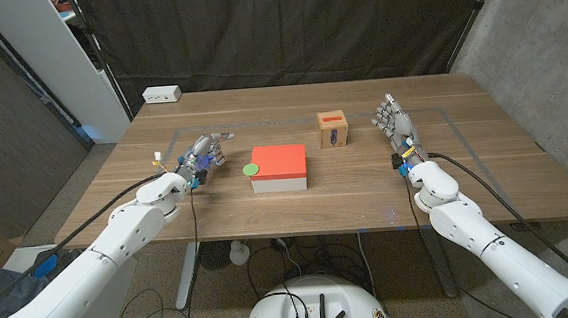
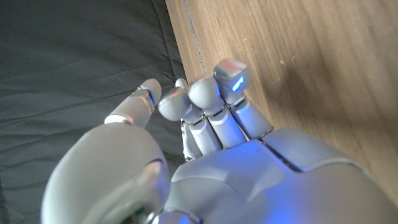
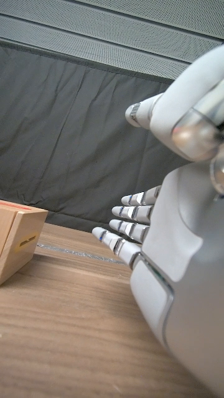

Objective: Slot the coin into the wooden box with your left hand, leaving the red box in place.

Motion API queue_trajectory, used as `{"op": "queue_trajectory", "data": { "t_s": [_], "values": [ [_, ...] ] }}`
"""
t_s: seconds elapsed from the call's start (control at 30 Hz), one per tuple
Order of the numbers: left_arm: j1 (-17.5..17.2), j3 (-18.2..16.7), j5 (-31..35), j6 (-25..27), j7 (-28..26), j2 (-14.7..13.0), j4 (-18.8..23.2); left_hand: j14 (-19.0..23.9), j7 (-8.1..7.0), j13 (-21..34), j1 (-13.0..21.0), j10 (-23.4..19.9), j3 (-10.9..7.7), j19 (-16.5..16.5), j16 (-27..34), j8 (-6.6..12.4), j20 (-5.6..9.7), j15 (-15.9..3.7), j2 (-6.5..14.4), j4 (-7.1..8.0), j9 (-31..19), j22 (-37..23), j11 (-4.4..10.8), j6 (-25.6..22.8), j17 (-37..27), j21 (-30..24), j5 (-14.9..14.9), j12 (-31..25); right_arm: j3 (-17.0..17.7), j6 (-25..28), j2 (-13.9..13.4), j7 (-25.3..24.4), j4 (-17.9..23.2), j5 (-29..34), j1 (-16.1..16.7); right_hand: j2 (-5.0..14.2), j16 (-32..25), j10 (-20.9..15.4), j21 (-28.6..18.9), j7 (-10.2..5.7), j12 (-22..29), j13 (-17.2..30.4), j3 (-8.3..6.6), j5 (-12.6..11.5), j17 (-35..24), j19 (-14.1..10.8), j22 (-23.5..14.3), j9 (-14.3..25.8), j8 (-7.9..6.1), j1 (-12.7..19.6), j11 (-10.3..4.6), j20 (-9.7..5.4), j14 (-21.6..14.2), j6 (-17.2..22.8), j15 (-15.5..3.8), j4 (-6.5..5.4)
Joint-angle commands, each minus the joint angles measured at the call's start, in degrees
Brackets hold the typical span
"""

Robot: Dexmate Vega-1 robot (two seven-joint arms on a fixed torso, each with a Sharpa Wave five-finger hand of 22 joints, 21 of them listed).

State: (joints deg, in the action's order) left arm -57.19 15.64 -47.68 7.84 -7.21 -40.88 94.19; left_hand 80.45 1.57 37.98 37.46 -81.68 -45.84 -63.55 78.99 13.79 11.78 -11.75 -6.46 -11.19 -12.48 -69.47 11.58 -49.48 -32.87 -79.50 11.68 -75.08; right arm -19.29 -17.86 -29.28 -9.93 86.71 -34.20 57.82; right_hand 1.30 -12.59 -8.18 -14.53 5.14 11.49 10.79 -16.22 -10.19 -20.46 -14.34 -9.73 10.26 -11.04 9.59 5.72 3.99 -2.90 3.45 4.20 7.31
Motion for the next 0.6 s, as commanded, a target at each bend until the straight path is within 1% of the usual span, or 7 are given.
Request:
{"op": "queue_trajectory", "data": {
  "t_s": [0.03, 0.1, 0.13, 0.23, 0.37, 0.6],
  "values": [
    [-0.5, -1.7, -7.2, 9.5, -1.3, -2.5, 3.5, 0.6, -0.81, -0.5, 2.9, -0.4, 1.21, -0.1, 1.7, 0.95, 0.56, 0.08, -0.5, 0.45, -1.5, -0.4, -0.16, 1.1, 0.8, -1.4, -0.2, -1.7, -0.2, 0.2, -0.1, -1.6, 1.4, 1.0, 1.4, 0.6, -0.4, -0.4, 0.4, -0.16, 0.3, 0.3, -0.31, -0.1, 0.0, -0.4, -0.3, 0.2, -0.3, 0.3, 0.22, 0.1, -0.3, 0.0, 0.5, 0.28],
    [-0.5, -1.8, -7.8, 10.2, -1.4, -2.9, 3.9, 0.6, -1.0, -0.7, 3.3, -0.4, 1.91, 0.1, 2.4, 1.29, 0.51, 0.08, -0.8, 0.69, -2.2, -0.5, -0.14, 1.8, 1.4, -1.7, -0.3, -2.5, -0.1, 0.4, 0.0, -1.8, 1.5, 0.9, 1.5, 0.61, -0.5, -0.6, 0.4, -0.16, 0.3, 0.3, -0.3, -0.1, 0.0, -0.5, -0.3, 0.2, -0.3, 0.3, 0.13, 0.11, -0.3, 0.0, 0.52, 0.29],
    [-0.9, -2.4, -8.9, 11.6, -1.8, -3.6, 4.8, 0.5, -0.97, -1.0, 3.4, -0.3, 2.26, 0.3, 2.7, 1.44, 0.49, 0.07, -0.9, 0.81, -2.6, -0.5, -0.15, 2.3, 1.8, -1.8, -0.4, -2.8, -0.1, 0.4, 0.1, -2.0, 1.5, 1.0, 1.6, 0.61, -0.4, -0.6, 0.4, -0.17, 0.3, 0.3, -0.3, -0.1, 0.0, -0.5, -0.3, 0.2, -0.3, 0.3, 0.13, 0.13, -0.3, 0.0, 0.5, 0.29],
    [-1.6, -3.5, -10.7, 13.8, -3.1, -4.8, 6.4, 0.4, -0.8, -1.3, 3.4, -0.2, 2.83, 0.5, 3.0, 1.46, 0.49, 0.06, -1.0, 1.06, -3.1, -0.4, -0.09, 3.8, 2.6, -1.8, -0.5, -3.4, -0.2, 0.4, 0.2, -2.1, 1.4, 1.1, 1.5, 0.63, -0.5, -0.6, 0.5, -0.32, 0.3, 0.3, -0.3, -0.1, 0.1, -0.5, -0.3, 0.2, -0.33, 0.3, 0.11, 0.22, -0.4, 0.2, 0.54, 0.31],
    [-2.3, -4.8, -13.4, 17.0, -4.5, -6.4, 8.2, 0.2, -0.74, -1.9, 3.4, 0.0, 3.38, 0.7, 3.8, 2.05, 0.49, 0.05, -1.2, 1.2, -4.0, -0.6, -0.03, 4.5, 3.6, -1.9, -0.6, -3.9, -0.3, 0.4, 0.3, -2.1, 1.3, 1.2, 1.4, 0.65, -0.5, -0.8, 0.6, -0.32, 0.4, 0.3, -0.3, -0.1, 0.1, -0.6, -0.3, 0.2, -0.36, 0.3, 0.16, 0.27, -0.5, 0.3, 0.6, 0.33],
    [-3.1, -6.0, -17.1, 21.4, -4.3, -9.6, 10.5, 0.1, -1.8, -2.7, 3.9, 0.1, 4.2, 1.0, 5.0, 3.82, 0.5, -0.01, -1.6, 1.05, -5.4, -0.3, 0.03, 3.9, 4.9, -1.7, -0.6, -5.1, 0.0, 0.9, -0.1, -2.6, 2.4, 1.3, 1.7, 0.68, -0.5, -1.0, 0.8, -0.48, 0.4, 0.3, -0.28, -0.1, 0.1, -0.6, -0.3, 0.2, -0.4, 0.3, 0.2, 0.35, -0.4, 0.5, 0.59, 0.37]
  ]
}}
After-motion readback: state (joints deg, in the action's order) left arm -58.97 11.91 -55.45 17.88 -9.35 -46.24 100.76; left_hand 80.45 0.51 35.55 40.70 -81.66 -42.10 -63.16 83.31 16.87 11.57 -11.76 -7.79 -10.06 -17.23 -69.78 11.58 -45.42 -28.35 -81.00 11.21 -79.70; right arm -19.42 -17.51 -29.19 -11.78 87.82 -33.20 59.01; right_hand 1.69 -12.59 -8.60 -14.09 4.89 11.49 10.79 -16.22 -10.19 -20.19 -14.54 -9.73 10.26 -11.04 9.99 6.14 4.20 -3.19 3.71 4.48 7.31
